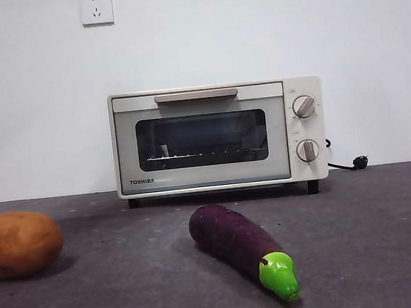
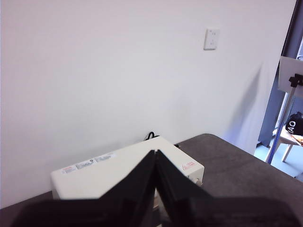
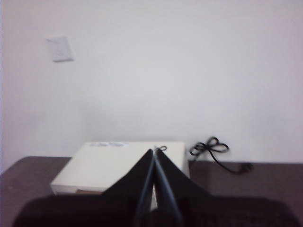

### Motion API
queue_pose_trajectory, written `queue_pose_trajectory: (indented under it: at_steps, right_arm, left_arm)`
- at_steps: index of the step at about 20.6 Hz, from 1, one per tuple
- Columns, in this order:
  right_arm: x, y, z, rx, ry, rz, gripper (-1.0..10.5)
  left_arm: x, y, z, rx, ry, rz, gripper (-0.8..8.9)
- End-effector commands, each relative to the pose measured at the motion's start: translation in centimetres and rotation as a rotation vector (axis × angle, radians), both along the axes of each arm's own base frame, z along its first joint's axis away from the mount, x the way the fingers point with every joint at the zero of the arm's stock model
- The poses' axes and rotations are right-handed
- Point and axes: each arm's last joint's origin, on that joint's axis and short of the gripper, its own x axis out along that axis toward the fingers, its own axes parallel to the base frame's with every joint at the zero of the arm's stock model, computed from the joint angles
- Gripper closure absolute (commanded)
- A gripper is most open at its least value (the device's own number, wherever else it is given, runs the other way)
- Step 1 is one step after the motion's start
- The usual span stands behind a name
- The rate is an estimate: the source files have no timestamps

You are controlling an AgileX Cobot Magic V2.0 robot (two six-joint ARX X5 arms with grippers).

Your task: Take the eggplant from the table,put the eggplant in the oven

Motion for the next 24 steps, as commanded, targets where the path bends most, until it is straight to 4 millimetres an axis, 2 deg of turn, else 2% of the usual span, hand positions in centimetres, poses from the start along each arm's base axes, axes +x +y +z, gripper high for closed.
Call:
queue_pose_trajectory:
  at_steps: [1,6,8,11,17,24]
  right_arm:
    - [-0.5,0.1,0.5,-0.009,-0.033,0.029,8.4]
    - [-0.6,0.1,0.8,0.002,-0.038,0.047,4.5]
    - [-0.5,0.1,0.8,0.011,-0.029,0.046,3.5]
    - [-0.3,0.1,0.7,0.027,-0.008,0.047,3.1]
    - [0.3,0.2,0.2,0.029,0.051,0.049,3.1]
    - [0.4,0.4,0.2,0.065,0.063,0.135,3.1]
  left_arm:
    - [0.2,-0.2,0.0,0.015,-0.008,-0.008,8.19]
    - [0.8,-0.3,-0.2,0.018,0.006,-0.009,8.19]
    - [1.0,-0.4,-0.3,0.02,0.01,-0.009,8.19]
    - [1.3,-0.5,-0.5,0.023,0.018,-0.009,8.19]
    - [2.1,-0.7,-0.8,0.049,0.023,-0.01,8.19]
    - [3.5,-1.0,-1.4,0.072,0.041,-0.011,8.19]
